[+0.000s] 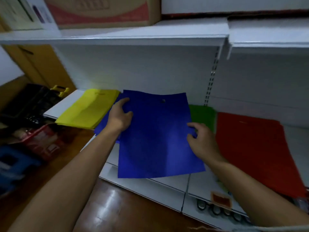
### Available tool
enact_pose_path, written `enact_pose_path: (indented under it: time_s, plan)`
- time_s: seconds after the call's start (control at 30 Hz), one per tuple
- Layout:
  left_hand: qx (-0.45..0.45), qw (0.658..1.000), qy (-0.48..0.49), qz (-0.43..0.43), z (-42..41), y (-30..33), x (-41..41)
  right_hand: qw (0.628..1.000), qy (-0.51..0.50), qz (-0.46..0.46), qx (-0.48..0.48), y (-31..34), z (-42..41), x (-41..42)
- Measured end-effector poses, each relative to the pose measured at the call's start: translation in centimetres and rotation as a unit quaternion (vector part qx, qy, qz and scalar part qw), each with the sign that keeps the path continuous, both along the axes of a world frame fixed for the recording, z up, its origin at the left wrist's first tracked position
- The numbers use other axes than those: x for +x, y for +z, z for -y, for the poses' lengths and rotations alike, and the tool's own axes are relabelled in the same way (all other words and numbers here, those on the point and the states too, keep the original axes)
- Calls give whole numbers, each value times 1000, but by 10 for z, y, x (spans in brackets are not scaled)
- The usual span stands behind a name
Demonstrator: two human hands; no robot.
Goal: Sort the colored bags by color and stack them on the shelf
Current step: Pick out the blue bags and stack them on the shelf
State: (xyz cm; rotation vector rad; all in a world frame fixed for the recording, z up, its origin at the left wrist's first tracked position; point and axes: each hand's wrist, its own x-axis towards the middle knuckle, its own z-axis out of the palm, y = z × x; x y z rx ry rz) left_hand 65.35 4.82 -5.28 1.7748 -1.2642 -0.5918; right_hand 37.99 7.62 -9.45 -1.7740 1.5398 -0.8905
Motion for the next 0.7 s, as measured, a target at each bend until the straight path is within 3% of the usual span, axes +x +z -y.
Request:
enact_pose_path:
  time_s: [0.2,0.4,0.7]
  plan:
    - [5,996,37,84,33,-13,85,999,19,-10,36,-10,36,92]
    - [40,993,53,101,87,-36,154,996,-3,-47,74,-34,78,161]
    - [121,986,-44,107,160,-83,184,983,20,-141,120,-65,134,197]
